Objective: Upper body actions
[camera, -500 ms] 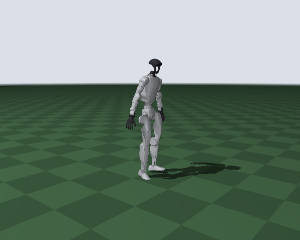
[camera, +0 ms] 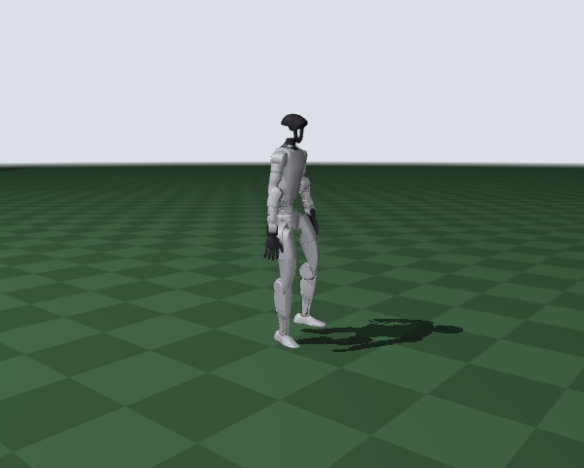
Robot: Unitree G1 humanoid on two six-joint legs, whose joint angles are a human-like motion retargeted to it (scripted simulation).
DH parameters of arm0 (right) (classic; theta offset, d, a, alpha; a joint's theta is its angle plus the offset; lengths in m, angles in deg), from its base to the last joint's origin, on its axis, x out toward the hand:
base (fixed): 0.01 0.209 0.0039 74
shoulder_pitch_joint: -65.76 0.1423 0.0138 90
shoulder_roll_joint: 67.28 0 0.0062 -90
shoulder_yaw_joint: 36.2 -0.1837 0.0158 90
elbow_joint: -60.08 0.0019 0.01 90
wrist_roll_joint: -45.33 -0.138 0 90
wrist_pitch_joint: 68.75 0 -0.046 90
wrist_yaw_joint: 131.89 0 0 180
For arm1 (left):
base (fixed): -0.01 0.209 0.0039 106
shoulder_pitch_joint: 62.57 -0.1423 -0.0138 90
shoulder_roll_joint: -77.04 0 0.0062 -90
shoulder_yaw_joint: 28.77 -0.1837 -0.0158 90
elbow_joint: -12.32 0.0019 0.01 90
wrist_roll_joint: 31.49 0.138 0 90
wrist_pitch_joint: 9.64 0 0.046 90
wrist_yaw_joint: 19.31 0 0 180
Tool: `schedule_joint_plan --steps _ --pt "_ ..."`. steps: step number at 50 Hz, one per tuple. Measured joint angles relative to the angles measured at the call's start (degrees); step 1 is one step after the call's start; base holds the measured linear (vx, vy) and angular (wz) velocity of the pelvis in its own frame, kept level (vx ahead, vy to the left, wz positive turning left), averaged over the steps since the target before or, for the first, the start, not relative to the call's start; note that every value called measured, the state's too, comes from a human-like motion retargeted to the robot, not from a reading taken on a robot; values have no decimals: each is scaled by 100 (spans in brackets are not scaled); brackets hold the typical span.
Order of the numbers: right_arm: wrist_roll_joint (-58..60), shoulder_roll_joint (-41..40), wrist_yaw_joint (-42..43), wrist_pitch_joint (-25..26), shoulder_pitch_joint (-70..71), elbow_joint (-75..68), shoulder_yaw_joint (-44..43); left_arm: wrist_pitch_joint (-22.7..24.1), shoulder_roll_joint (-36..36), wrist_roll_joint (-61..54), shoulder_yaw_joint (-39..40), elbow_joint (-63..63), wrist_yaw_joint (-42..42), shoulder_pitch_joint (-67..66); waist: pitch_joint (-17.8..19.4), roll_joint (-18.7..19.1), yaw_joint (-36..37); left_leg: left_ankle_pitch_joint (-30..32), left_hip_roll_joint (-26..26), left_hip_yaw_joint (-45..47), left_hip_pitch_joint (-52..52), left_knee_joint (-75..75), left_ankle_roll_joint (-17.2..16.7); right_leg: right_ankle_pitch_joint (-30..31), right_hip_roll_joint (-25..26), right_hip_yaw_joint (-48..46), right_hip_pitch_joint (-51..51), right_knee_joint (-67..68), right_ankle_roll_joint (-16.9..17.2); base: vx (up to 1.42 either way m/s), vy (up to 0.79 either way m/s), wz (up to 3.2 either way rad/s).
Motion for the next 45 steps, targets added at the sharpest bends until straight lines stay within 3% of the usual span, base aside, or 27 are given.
schedule_joint_plan --steps 2,5,7,10,13,16,19,25,36,45 --pt "381 40 88 94 145 2 146 -85 173 109 -298 195 -39 142 17 9 193 -53 -169 -379 38 -285 -57 -21 95 -7 -20 24 -4 -9 -16 10" --pt "1002 61 373 255 388 46 106 -86 174 73 -320 196 -31 24 73 152 289 -219 -191 -445 328 -765 172 -65 263 109 48 80 27 3 5 -27" --pt "1201 44 465 339 378 122 72 -50 -30 -78 -97 148 -85 -325 -72 302 92 -299 1 183 578 -1113 325 -103 371 192 104 124 58 32 24 -11" --pt "1252 -40 445 386 238 252 -28 -43 -589 -309 542 207 -196 -912 -395 520 -619 -153 -23 25 754 -1495 425 -158 434 45 190 148 121 38 31 46" --pt "514 -315 416 199 117 335 -388 -78 -1024 -736 1022 384 -342 -986 -389 615 -876 -110 48 221 785 -1614 431 -165 438 -95 191 171 186 2 15 32" --pt "-485 -530 199 -155 -93 211 -521 -79 -1149 -1109 1168 518 -251 -961 -363 526 -759 -165 -67 41 822 -1593 502 -129 364 -148 244 154 203 11 5 -11" --pt "-852 -641 -29 -112 -335 -24 -571 -173 -1157 -1042 1164 601 -83 -990 -480 465 -473 -229 -158 63 866 -1617 566 -94 309 -104 210 157 201 21 6 -33" --pt "-474 -663 133 281 -427 -501 -600 -238 -1154 -925 1214 755 -108 -979 -547 394 -303 -311 -222 130 919 -1666 643 -47 249 -55 161 187 247 3 9 -20" --pt "502 -242 279 430 -367 -518 -547 -466 -1089 -635 1414 905 79 -971 -700 293 -435 -462 -331 68 935 -1654 751 56 180 55 73 206 278 5 5 -16" --pt "-38 -296 -712 391 -259 -344 -713 -555 -1096 -823 1573 807 461 -845 -729 285 -460 -495 -339 158 930 -1651 781 108 172 141 -4 218 259 0 1 -8"
